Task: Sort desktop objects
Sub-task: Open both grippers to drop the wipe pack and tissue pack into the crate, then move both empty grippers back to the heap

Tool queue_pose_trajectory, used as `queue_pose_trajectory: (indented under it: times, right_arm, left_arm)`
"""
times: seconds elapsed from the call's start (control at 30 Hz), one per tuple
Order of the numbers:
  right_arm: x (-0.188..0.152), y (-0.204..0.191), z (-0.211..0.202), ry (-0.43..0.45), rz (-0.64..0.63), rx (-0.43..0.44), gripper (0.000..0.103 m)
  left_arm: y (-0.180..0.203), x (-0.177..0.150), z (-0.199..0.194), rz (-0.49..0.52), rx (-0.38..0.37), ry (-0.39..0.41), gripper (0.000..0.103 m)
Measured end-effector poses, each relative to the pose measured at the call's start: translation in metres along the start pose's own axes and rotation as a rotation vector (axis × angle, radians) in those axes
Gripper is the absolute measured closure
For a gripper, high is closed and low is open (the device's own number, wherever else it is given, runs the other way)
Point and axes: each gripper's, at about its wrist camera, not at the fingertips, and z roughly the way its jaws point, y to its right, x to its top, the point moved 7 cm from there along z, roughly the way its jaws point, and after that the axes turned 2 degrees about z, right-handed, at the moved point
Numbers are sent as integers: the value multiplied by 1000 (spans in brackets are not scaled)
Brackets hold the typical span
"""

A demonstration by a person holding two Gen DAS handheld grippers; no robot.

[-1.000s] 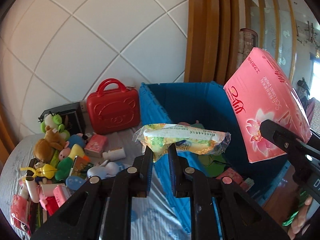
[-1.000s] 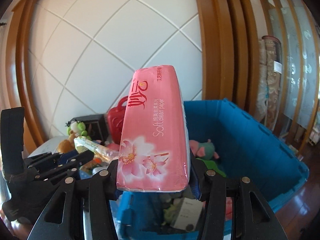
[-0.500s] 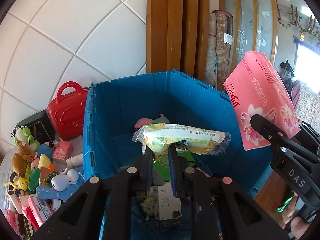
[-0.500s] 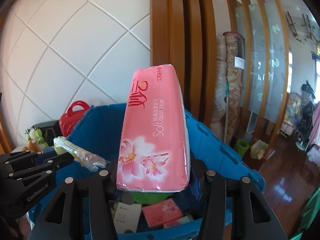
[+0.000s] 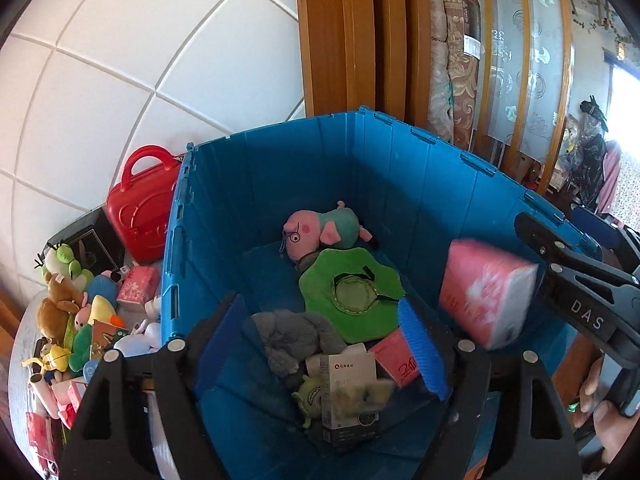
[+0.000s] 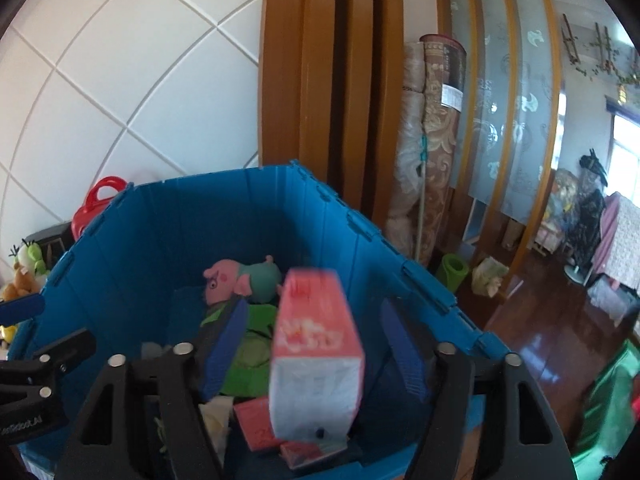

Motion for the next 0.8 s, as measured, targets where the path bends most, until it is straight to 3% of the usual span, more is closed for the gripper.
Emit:
queue_pose_trajectory:
  times: [0.5,0.8]
  right_arm:
    - [2,-19,-35,19,-3,42,0]
    - [9,-83,-71,81,-62,139,0]
  left_arm:
    - [-43,-14,-32,-74,12,30,23]
    - [-112,-39,-76,-153,97,87,23]
